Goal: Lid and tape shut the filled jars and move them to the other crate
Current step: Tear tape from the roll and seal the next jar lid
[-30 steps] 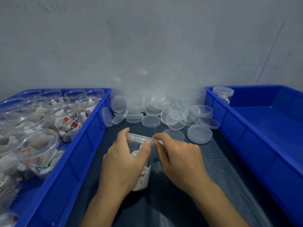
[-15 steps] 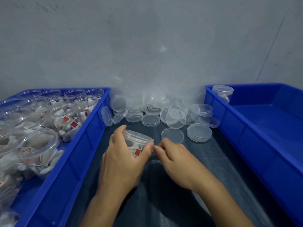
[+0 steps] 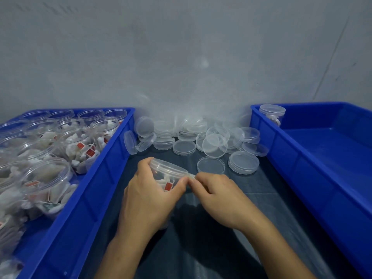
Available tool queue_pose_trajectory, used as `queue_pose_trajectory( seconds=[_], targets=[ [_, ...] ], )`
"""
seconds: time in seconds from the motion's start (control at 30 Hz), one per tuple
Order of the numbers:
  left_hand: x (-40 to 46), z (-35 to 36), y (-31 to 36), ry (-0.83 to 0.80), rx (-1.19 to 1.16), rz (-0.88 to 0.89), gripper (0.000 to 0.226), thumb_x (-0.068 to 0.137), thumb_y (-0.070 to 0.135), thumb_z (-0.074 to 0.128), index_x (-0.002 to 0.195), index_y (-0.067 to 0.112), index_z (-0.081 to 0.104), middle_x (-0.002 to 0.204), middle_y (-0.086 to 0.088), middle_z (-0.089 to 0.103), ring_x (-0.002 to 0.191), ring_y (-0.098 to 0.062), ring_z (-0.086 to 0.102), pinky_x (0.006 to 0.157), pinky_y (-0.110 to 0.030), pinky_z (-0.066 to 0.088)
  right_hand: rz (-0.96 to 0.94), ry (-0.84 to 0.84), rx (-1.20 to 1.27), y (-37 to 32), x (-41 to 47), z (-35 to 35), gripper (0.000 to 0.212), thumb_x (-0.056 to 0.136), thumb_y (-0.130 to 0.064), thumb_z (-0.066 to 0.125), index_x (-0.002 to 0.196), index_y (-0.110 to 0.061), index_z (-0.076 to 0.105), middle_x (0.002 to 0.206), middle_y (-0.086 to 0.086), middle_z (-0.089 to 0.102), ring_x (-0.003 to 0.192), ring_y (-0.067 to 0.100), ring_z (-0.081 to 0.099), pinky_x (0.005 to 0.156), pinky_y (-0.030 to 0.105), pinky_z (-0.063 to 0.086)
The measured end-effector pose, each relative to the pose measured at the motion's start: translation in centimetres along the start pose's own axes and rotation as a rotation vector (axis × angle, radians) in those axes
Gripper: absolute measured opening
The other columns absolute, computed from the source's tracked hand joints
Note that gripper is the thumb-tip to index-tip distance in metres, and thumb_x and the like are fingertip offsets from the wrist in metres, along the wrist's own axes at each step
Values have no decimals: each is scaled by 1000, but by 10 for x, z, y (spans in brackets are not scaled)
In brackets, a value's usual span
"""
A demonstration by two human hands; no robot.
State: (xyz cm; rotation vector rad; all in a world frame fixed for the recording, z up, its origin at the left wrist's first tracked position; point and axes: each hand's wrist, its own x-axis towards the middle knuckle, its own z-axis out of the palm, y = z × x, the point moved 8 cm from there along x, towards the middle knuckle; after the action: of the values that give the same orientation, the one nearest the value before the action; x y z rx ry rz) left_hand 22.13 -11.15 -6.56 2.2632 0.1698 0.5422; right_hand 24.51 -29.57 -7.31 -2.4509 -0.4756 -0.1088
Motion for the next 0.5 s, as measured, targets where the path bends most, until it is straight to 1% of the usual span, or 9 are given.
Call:
queue_pose_trajectory(
  seconds=[0.07,0.13,0.23,0.33,0.4,0.5],
  targets=[
    [0,-2,0,0,-13,-9,100,57,90,64,136,31,45,119,7,68,109,-19,68,92,-47,57,-26,35,-14,-3,0,-2,52,101,-63,34,73,-20,47,65,-5,56,69,18,55,66,42,42],
    [-1,-4,-2,4,-20,-19,102,56,91,62,137,31,46,119,7,69,108,-18,68,91,-46,58,-57,53,-30,-7,-1,-3,54,99,-66,30,73,-21,46,65,-5,55,67,17,53,65,41,40],
    [-1,-6,-3,9,-36,-21,100,56,91,61,136,32,47,118,8,69,107,-18,68,89,-45,58,-95,44,-30,-9,-1,-4,51,103,-62,31,75,-21,46,68,-5,56,70,17,54,67,43,43],
    [-2,-8,-4,11,-59,-18,95,57,90,62,132,33,48,113,12,70,103,-14,68,85,-42,59,-110,41,-4,-8,-1,-6,50,102,-61,32,76,-21,47,69,-4,57,71,17,55,69,43,44],
    [-2,-8,-4,11,-69,-13,93,57,90,63,130,35,49,111,16,69,101,-10,68,83,-39,59,-111,56,-3,-8,-1,-6,49,102,-60,32,75,-22,46,67,-4,57,69,17,54,67,42,42],
    [-2,-7,-2,0,-74,-6,98,53,95,66,129,36,48,112,17,69,102,-9,69,86,-39,60,-114,94,-43,-7,-1,-5,47,101,-57,33,72,-22,43,63,-4,54,66,18,53,63,41,39]
  ],
)
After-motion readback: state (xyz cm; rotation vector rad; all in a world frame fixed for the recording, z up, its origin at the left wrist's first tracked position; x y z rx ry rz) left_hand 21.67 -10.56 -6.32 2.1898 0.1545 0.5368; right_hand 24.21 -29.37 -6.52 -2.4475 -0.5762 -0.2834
